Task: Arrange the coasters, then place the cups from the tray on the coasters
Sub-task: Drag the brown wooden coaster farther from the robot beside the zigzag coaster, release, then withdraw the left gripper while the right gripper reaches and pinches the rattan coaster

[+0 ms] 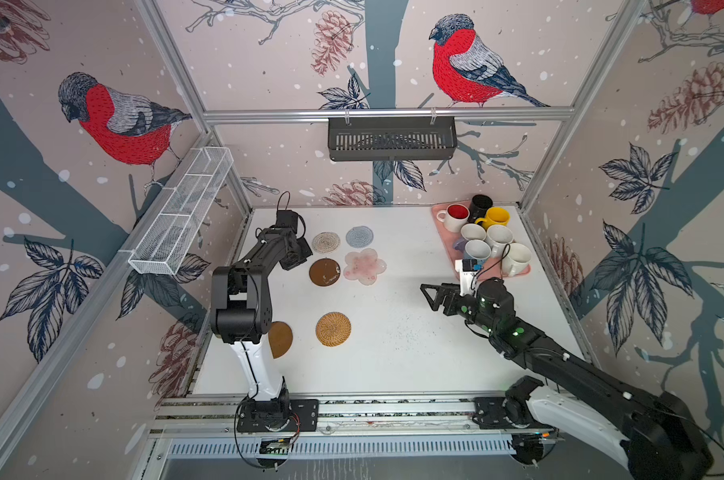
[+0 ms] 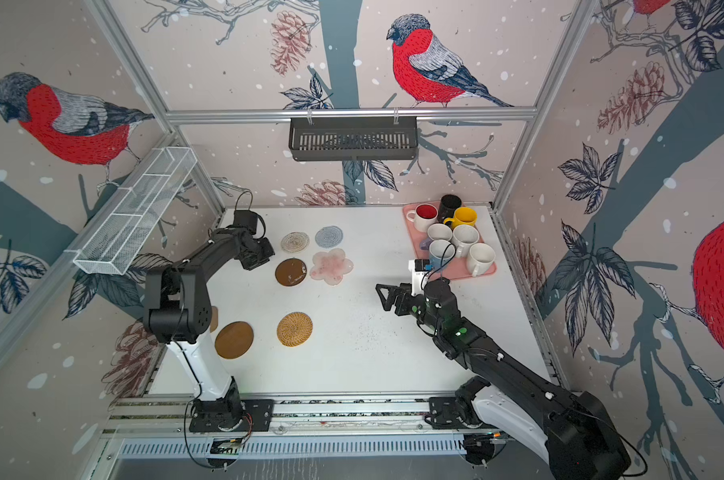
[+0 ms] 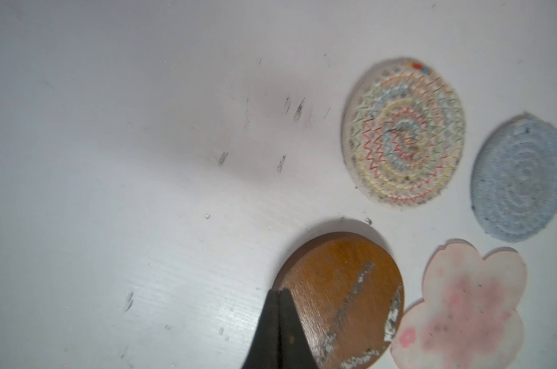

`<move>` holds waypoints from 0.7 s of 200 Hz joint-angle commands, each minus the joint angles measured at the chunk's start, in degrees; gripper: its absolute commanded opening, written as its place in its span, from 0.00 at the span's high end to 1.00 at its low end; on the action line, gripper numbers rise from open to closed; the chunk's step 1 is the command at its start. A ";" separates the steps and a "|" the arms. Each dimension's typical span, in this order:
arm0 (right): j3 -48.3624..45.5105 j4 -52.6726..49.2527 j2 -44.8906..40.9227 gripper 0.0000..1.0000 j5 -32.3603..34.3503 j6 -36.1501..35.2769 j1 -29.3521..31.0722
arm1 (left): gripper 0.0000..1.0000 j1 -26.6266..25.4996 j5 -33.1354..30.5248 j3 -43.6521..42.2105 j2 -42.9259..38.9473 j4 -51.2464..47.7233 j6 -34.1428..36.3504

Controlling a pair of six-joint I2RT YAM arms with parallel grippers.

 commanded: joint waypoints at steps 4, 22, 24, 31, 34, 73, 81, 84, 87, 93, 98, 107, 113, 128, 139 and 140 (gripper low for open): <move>3.10 -1.31 2.15 0.08 1.25 -1.68 0.99 | 0.86 -0.11 -0.08 1.64 -4.01 -5.27 3.37; 6.74 -4.22 4.66 0.10 5.07 -2.65 4.65 | 0.73 -0.58 1.00 0.74 -9.98 -6.57 6.13; 7.09 -4.41 4.99 0.10 5.69 -2.83 5.27 | 0.71 -0.67 1.00 0.64 -10.69 -6.65 6.44; 8.54 -4.92 6.20 0.10 7.99 -3.53 7.82 | 0.66 -0.70 1.38 0.02 -13.39 -7.07 7.59; 9.06 -5.02 6.78 0.10 8.92 -3.82 8.85 | 0.64 -0.69 1.51 -0.26 -14.56 -7.13 8.10; 20.81 -10.31 20.11 0.10 14.89 -5.28 20.26 | 0.37 -0.69 5.29 -4.75 -28.39 -6.83 13.15; 23.67 -11.66 23.45 0.12 16.13 -5.36 22.32 | 0.31 -0.75 6.18 -5.94 -30.86 -6.26 13.60; 24.58 -12.26 24.65 0.13 16.68 -5.38 23.20 | 0.28 -0.76 6.39 -6.44 -31.83 -6.13 13.70; 25.72 -12.90 25.90 0.14 17.31 -5.25 23.88 | 0.25 -0.76 6.59 -6.91 -32.73 -5.98 13.79; 28.24 -14.45 28.51 0.16 18.51 -4.61 25.33 | 0.22 -0.72 6.80 -7.95 -34.39 -5.78 13.89; 30.21 -15.78 30.64 0.18 19.41 -4.00 26.38 | 0.20 -0.68 6.81 -8.71 -35.84 -5.54 13.86; 33.25 -17.43 34.13 0.21 20.39 -3.20 28.17 | 0.17 -0.71 7.06 -10.23 -38.54 -4.91 13.36; 35.03 -18.03 36.11 0.22 20.68 -2.87 29.41 | 0.14 -0.73 7.40 -11.57 -40.64 -4.20 12.75; 39.53 -20.13 41.15 0.24 21.43 -2.10 32.01 | 0.09 -0.71 7.84 -14.81 -46.45 -2.35 11.07; 43.08 -22.42 44.77 0.24 22.03 -1.96 33.75 | 0.09 -0.69 7.34 -17.79 -50.75 -0.94 10.12; 43.50 -22.69 45.18 0.25 22.07 -1.95 33.90 | 0.09 -0.72 7.34 -18.10 -51.13 -0.80 10.03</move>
